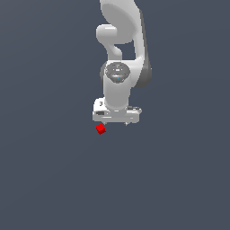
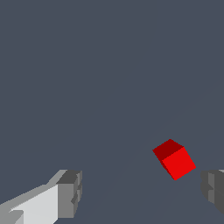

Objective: Pick up the red cube and move it to a goal position.

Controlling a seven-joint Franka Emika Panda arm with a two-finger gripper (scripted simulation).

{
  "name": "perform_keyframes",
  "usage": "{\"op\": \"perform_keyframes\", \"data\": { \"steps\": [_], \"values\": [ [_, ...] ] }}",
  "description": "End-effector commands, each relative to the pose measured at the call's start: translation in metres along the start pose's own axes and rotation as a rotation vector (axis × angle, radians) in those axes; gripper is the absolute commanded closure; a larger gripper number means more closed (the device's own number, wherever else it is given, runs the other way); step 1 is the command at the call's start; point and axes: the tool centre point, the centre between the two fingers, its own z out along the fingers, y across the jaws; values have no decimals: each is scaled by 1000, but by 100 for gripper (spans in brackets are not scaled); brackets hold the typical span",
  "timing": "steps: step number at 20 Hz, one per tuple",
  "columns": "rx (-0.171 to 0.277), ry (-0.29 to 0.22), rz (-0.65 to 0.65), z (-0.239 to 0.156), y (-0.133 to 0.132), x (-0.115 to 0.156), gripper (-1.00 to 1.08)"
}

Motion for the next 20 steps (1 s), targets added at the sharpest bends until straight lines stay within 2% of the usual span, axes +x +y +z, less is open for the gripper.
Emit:
{"op": "perform_keyframes", "data": {
  "steps": [1,10,20],
  "values": [
    [0,0,0,0,0,0,-92],
    [-1,6,-48,10,6,-5,-92],
    [-2,27,-208,46,27,-21,-92]
  ]
}}
